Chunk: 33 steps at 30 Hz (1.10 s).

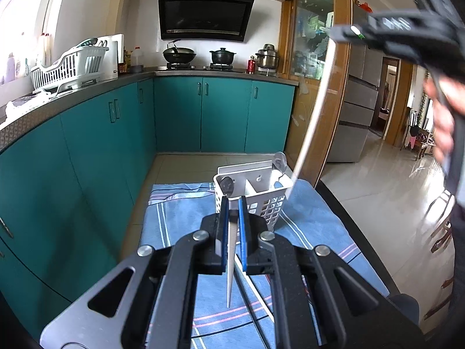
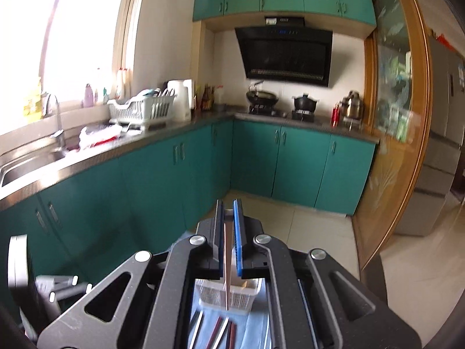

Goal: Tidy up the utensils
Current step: 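Insert the wooden chopstick into the caddy with the right tool while the left tool inserts the white chopstick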

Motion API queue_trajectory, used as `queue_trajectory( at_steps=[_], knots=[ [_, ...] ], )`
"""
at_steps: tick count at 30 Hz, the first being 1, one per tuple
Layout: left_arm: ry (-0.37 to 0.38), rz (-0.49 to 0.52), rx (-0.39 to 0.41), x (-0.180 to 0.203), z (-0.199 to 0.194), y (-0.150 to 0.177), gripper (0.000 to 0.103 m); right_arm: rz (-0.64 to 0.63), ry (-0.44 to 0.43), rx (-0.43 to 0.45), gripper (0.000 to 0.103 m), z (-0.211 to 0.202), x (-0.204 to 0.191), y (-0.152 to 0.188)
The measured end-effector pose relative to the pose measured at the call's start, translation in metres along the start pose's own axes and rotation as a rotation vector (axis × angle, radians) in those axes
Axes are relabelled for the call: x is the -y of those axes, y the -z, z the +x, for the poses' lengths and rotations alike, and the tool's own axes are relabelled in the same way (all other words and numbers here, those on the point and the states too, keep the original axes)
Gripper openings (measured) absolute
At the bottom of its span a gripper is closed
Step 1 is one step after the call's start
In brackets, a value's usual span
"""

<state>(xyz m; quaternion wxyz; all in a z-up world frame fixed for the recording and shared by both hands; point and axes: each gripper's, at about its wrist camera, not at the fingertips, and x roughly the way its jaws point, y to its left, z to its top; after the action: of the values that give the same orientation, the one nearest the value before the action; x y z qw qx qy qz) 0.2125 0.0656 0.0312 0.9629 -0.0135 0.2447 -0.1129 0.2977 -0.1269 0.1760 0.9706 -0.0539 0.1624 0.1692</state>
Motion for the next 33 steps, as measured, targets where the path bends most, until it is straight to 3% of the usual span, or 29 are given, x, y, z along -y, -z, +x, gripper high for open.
queue_trajectory(
  at_steps=[3, 7, 13, 17, 19, 20, 22, 25, 30, 33],
  knots=[
    [-0.003, -0.006, -0.003, -0.003, 0.001, 0.001, 0.006, 0.004, 0.026, 0.012, 0.006, 0.023, 0.005, -0.011],
    [-0.005, -0.015, -0.004, -0.009, 0.002, 0.000, 0.006, 0.030, 0.041, -0.022, 0.006, 0.063, 0.011, -0.001],
    [-0.007, -0.028, -0.005, -0.012, 0.003, 0.001, 0.006, 0.111, 0.036, -0.137, 0.007, 0.128, 0.025, 0.049],
    [-0.014, -0.027, -0.006, -0.010, 0.004, 0.002, 0.006, 0.143, 0.012, -0.187, 0.010, 0.145, 0.030, 0.078],
    [-0.017, -0.026, -0.005, -0.009, 0.004, 0.002, 0.006, 0.132, 0.015, -0.164, 0.039, 0.136, 0.030, 0.085],
    [-0.019, -0.028, -0.002, -0.009, 0.004, 0.002, 0.006, 0.127, 0.026, -0.125, 0.046, 0.124, 0.029, 0.087],
    [-0.022, -0.030, -0.003, -0.009, 0.005, 0.002, 0.006, 0.115, 0.037, -0.032, 0.072, 0.092, 0.028, 0.095],
    [-0.030, -0.033, 0.000, -0.010, 0.005, 0.002, 0.006, 0.119, 0.062, 0.112, 0.092, 0.031, 0.030, 0.128],
    [-0.031, -0.026, 0.014, -0.002, 0.003, 0.003, 0.006, 0.161, 0.090, 0.169, 0.099, -0.033, 0.039, 0.232],
    [-0.014, -0.034, 0.014, 0.005, 0.005, -0.003, 0.006, 0.181, 0.174, 0.153, 0.100, -0.044, 0.044, 0.298]
  ],
)
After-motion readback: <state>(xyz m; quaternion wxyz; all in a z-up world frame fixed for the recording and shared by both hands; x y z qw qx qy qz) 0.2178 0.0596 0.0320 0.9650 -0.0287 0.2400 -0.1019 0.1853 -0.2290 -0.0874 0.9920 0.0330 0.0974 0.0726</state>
